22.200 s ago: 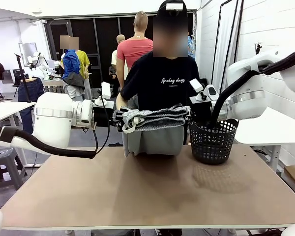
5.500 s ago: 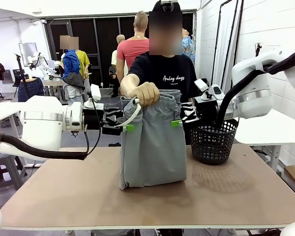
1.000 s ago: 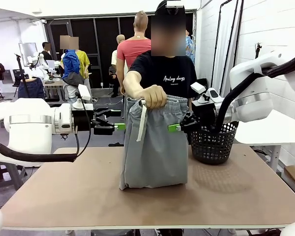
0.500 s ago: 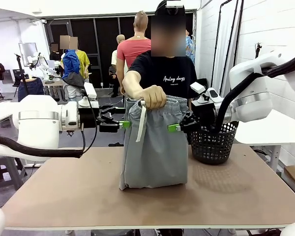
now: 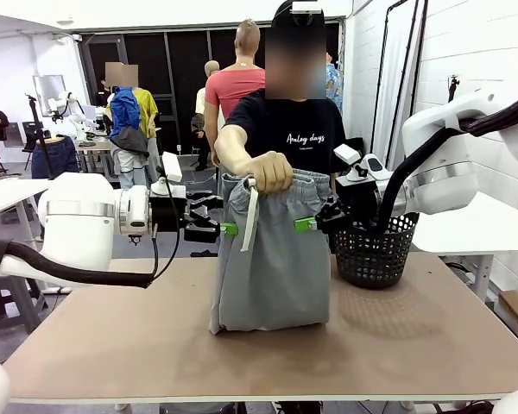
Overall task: Fold the training pants.
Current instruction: Release the ends of the Training pants and then grab the overlapped ends.
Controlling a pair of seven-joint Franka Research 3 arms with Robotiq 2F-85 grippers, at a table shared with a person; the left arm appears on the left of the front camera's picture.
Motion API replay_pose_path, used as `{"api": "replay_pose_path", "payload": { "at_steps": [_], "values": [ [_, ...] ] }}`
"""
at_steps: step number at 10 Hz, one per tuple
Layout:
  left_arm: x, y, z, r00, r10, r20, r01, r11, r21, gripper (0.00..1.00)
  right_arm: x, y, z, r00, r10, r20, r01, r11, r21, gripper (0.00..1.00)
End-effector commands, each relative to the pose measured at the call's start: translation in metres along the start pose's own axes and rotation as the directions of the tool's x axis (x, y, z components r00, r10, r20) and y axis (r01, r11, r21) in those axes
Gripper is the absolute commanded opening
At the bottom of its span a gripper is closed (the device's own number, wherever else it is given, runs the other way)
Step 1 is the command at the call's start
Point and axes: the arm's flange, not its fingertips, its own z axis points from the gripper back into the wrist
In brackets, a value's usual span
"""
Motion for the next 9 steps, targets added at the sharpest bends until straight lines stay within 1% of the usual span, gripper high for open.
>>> {"api": "replay_pose_path", "payload": {
  "at_steps": [1, 3, 4, 6, 7, 9],
  "values": [
    [0.004, 0.0131, 0.0004, 1.0, 0.002, 0.003, -0.002, 1.0, -0.03, 1.0, 0.0038, -0.0039, -0.0075, 1.0, 0.012, -0.011, -0.012, 1.0, 0.015, 1.0],
    [0.0071, 0.0133, -0.0049, 0.999, 0.016, 0.029, -0.014, 0.998, -0.063, 1.0, 0.0037, -0.005, -0.0121, 1.0, 0.021, 0.0, -0.021, 1.0, 0.019, 1.0],
    [0.0074, 0.0125, -0.0058, 1.0, 0.018, 0.026, -0.015, 0.996, -0.09, 1.0, 0.0038, -0.005, -0.0138, 1.0, 0.024, 0.001, -0.024, 0.999, 0.025, 1.0],
    [0.0083, 0.0119, -0.0027, 0.997, 0.05, 0.056, -0.037, 0.978, -0.207, 1.0, 0.0029, -0.0063, -0.0157, 1.0, 0.024, -0.005, -0.024, 0.999, 0.03, 1.0],
    [0.0076, 0.0109, -0.0012, 0.999, 0.044, 0.022, -0.038, 0.971, -0.238, 1.0, 0.003, -0.0058, -0.0158, 1.0, 0.025, -0.008, -0.025, 0.999, 0.031, 1.0],
    [0.008, 0.0138, 0.0017, 0.999, 0.042, 0.009, -0.038, 0.963, -0.267, 1.0, 0.0021, -0.0073, -0.0169, 1.0, 0.028, -0.013, -0.028, 0.999, 0.031, 1.0]
  ]
}}
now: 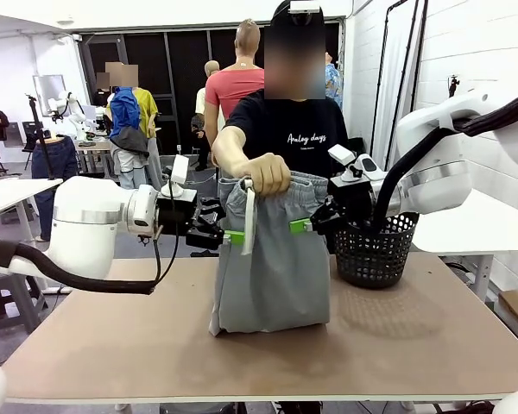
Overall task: Fold the training pants.
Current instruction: Release the ends of the Training pants and then grab the overlapped ends.
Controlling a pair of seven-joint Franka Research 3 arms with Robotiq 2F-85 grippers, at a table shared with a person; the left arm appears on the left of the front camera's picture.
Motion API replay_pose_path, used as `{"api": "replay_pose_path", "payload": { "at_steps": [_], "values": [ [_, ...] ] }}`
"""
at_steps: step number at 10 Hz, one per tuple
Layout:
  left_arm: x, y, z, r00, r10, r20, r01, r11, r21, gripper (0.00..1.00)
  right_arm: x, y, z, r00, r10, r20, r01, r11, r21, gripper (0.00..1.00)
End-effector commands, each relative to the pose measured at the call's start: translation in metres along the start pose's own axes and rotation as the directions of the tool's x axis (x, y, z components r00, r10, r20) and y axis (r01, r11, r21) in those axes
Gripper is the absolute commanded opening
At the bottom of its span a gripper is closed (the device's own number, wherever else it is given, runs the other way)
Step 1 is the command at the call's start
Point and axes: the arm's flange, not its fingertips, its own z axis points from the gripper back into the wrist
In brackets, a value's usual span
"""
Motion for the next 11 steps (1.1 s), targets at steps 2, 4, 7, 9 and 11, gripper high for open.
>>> {"api": "replay_pose_path", "payload": {
  "at_steps": [2, 4, 7, 9, 11],
  "values": [
    [0.012, 0.009, 0.013, 1.0, 0.012, -0.013, -0.012, 1.0, -0.002, 1.0, 0.002, -0.004, -0.008, 1.0, 0.027, -0.007, -0.027, 1.0, -0.003, 1.0],
    [0.011, 0.01, 0.002, 1.0, 0.011, -0.004, -0.011, 0.998, 0.06, 1.0, 0.001, -0.006, -0.014, 0.999, 0.043, 0.014, -0.042, 0.999, -0.02, 1.0],
    [0.009, 0.013, -0.006, 0.999, 0.036, 0.008, -0.037, 0.997, 0.068, 1.0, 0.005, -0.009, -0.02, 0.994, 0.088, 0.058, -0.086, 0.995, -0.05, 1.0],
    [0.003, 0.016, -0.007, 0.999, 0.043, 0.006, -0.044, 0.997, 0.058, 1.0, 0.006, -0.015, -0.028, 0.992, 0.109, 0.068, -0.105, 0.992, -0.064, 1.0],
    [0.003, 0.017, -0.013, 0.997, 0.07, 0.044, -0.074, 0.992, 0.103, 1.0, 0.002, -0.013, -0.038, 0.994, 0.09, 0.056, -0.088, 0.995, -0.037, 1.0]
  ]
}}
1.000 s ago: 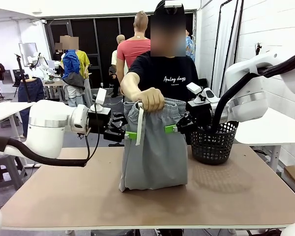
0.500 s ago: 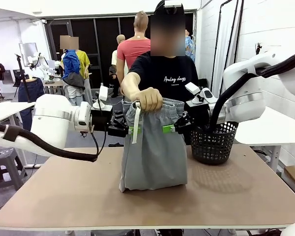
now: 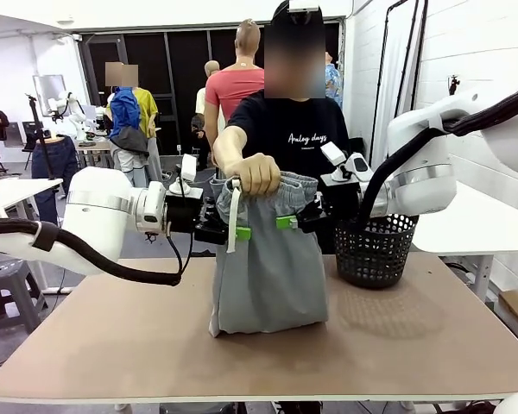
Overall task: Fold the training pants.
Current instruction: Release the ends of the Training pants and then grab the overlapped ends.
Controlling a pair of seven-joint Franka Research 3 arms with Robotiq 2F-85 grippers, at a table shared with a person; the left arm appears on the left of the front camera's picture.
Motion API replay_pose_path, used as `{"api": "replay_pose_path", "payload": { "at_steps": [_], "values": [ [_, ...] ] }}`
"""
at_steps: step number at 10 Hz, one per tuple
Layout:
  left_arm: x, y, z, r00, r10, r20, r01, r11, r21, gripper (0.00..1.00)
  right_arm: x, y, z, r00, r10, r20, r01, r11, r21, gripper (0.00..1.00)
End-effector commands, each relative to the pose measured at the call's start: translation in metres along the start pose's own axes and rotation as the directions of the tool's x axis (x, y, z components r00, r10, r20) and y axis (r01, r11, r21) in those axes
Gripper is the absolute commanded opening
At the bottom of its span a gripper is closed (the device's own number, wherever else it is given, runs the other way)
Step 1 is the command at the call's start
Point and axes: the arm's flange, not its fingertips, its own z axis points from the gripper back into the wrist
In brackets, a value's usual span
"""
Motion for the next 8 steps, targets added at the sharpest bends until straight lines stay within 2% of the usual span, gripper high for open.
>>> {"api": "replay_pose_path", "payload": {
  "at_steps": [1, 3, 5, 8],
  "values": [
    [0.005, 0.006, -0.007, 0.997, 0.024, 0.075, -0.03, 0.997, 0.071, 1.0, -0.006, -0.009, -0.014, 1.0, 0.006, -0.007, -0.006, 1.0, 0.008, 1.0],
    [0.009, 0.003, -0.018, 0.994, 0.047, 0.101, -0.051, 0.998, 0.043, 1.0, -0.002, -0.006, -0.009, 1.0, 0.011, -0.006, -0.011, 1.0, -0.007, 1.0],
    [0.008, 0.008, -0.02, 1.0, 0.009, 0.004, -0.009, 1.0, -0.013, 0.6, -0.003, -0.014, -0.003, 1.0, 0.01, 0.003, -0.01, 0.998, -0.064, 0.63],
    [0.007, 0.006, -0.013, 1.0, 0.005, 0.023, -0.005, 1.0, -0.01, 0.0, 0.001, -0.015, 0.006, 1.0, -0.015, 0.008, 0.016, 0.997, -0.071, 0.04]
  ]
}}
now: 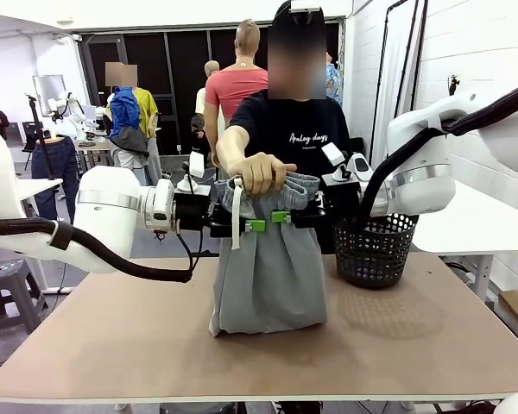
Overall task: Fold the training pants.
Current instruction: Release the ends of the Training pants and then grab the overlapped ends.
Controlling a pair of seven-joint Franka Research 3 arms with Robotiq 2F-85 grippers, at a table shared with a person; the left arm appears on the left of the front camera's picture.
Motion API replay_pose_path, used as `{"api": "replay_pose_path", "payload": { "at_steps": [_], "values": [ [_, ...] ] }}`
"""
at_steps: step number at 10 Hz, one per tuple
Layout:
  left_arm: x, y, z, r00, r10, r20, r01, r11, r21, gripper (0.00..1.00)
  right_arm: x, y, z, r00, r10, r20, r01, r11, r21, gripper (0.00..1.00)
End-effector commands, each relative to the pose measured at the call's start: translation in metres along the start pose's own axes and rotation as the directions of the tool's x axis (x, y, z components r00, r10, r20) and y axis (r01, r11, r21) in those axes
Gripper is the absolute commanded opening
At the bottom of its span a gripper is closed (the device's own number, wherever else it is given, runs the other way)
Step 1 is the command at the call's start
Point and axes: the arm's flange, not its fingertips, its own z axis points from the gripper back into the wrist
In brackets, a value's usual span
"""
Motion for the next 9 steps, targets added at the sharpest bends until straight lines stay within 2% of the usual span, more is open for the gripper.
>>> {"api": "replay_pose_path", "payload": {
  "at_steps": [1, 2, 5, 8, 9],
  "values": [
    [0.0039, 0.0019, 0.0047, 0.999, 0.006, 0.035, -0.006, 1.0, -0.001, 0.0, 0.0039, -0.0035, -0.0018, 1.0, -0.027, 0.015, 0.027, 1.0, -0.006, 0.0],
    [0.0043, 0.0016, 0.0071, 0.998, 0.006, 0.057, -0.008, 1.0, 0.021, 0.0, 0.0037, -0.003, -0.001, 0.999, -0.035, 0.015, 0.035, 0.999, -0.001, 0.0],
    [0.0005, 0.0035, 0.0079, 0.999, 0.019, 0.035, -0.02, 1.0, 0.016, 0.0, 0.0033, -0.0027, 0.0008, 0.999, -0.036, 0.015, 0.036, 0.999, 0.021, 0.0],
    [-0.0002, 0.0055, 0.0091, 0.999, 0.008, 0.031, -0.008, 1.0, 0.002, 0.0, -0.0008, -0.0079, -0.001, 0.999, -0.028, -0.027, 0.029, 0.999, 0.041, 0.0],
    [-0.0001, 0.0079, 0.009, 0.998, -0.006, 0.067, 0.006, 1.0, 0.012, 0.0, -0.0016, -0.01, -0.0023, 0.998, -0.032, -0.052, 0.034, 0.998, 0.043, 0.0]
  ]
}}
